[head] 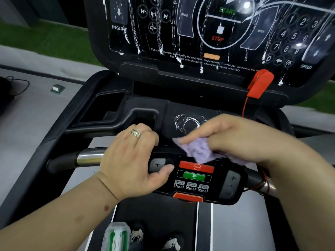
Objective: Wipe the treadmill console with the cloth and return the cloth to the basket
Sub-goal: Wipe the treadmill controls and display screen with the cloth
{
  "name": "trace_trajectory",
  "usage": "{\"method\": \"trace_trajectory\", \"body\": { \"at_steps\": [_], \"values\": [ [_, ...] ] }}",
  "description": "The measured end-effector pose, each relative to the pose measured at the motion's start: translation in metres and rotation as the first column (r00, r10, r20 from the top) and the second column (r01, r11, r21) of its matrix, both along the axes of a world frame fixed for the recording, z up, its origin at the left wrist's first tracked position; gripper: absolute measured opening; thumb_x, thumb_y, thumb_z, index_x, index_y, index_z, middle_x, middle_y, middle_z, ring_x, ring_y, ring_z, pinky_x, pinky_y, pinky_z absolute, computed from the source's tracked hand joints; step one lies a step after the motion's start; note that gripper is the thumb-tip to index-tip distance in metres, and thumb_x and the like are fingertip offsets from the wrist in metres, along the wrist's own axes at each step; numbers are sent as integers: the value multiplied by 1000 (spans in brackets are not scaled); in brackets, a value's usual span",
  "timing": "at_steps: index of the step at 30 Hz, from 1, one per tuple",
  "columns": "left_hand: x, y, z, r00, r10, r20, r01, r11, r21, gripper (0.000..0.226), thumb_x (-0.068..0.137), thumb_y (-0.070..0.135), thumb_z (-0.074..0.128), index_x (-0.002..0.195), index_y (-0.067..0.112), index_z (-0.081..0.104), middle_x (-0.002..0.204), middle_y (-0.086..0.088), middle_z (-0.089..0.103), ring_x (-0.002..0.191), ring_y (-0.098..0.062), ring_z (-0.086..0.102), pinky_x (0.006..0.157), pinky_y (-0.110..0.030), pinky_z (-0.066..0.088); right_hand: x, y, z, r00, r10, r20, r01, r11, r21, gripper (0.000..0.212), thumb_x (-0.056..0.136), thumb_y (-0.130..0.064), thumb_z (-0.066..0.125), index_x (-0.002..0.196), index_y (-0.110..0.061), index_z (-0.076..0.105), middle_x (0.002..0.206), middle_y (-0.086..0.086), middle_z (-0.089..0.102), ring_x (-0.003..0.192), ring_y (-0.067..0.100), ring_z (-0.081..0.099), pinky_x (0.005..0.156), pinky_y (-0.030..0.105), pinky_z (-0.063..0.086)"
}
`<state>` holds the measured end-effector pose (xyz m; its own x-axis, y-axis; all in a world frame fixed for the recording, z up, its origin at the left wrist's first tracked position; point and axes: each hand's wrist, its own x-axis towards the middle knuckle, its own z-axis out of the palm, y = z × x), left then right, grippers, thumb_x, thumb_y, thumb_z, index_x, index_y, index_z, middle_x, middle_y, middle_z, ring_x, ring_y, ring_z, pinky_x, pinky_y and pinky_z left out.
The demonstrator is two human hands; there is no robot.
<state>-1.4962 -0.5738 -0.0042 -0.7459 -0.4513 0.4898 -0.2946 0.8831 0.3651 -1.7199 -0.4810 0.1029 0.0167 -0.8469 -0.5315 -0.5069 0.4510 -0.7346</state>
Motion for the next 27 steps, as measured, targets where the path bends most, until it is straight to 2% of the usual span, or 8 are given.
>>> {"method": "trace_trajectory", "body": {
  "at_steps": [3,8,12,16,19,21,23,27],
  "values": [
    [0,0,0,1000,-1,-5,1,1000,4,50,79,54,66,98,14,44,92,-6,53,80,-26,53,72,-42,46,-20,15,1,988,-146,50,144,989,32,52,90,3,52,95,-39,81,83,2,78,68,13,67,60,21,45],
    [0,0,0,1000,-11,-10,11,1000,-2,49,84,56,61,96,11,47,92,-8,53,79,-28,53,71,-45,46,6,2,-5,999,-42,-22,41,998,-40,55,89,-4,47,102,-48,77,48,-12,58,39,5,41,40,19,29],
    [0,-1,-1,1000,-3,-4,3,1000,10,50,80,55,65,98,13,46,93,-6,53,78,-27,53,70,-45,47,-16,10,3,998,-64,8,64,997,32,50,89,-2,50,99,-40,80,75,17,74,56,20,54,55,25,38],
    [0,0,0,1000,-5,-9,5,1000,8,50,79,54,66,97,12,46,92,-6,53,78,-28,53,69,-44,47,-19,16,0,873,-323,366,399,904,-153,44,88,16,50,99,-14,81,89,8,78,78,18,74,67,20,52],
    [0,0,0,1000,0,-6,0,1000,8,50,78,55,66,97,13,46,92,-6,53,78,-27,52,69,-43,46,-11,5,2,630,-411,658,657,735,-169,45,90,13,47,101,-20,76,87,3,74,77,16,70,65,26,57],
    [0,0,1,1000,2,-4,-1,1000,9,50,78,54,66,97,14,45,92,-6,53,78,-27,53,68,-43,46,-3,-2,-1,624,-373,687,655,729,-200,48,92,15,43,111,-21,69,95,4,71,85,18,68,70,32,57],
    [0,0,1,1000,4,0,-4,1000,12,49,78,54,66,97,12,46,91,-6,53,78,-27,53,68,-43,47,9,-6,-7,725,-337,600,568,786,-245,49,92,18,42,115,-17,67,96,5,72,83,19,68,66,31,58],
    [0,1,0,1000,14,8,-14,1000,-3,50,78,54,66,96,10,49,91,-6,54,79,-26,54,70,-37,43,2,8,-17,993,-112,-24,105,974,-199,55,89,10,40,103,-29,75,70,6,71,57,18,57,54,26,45]
  ]
}}
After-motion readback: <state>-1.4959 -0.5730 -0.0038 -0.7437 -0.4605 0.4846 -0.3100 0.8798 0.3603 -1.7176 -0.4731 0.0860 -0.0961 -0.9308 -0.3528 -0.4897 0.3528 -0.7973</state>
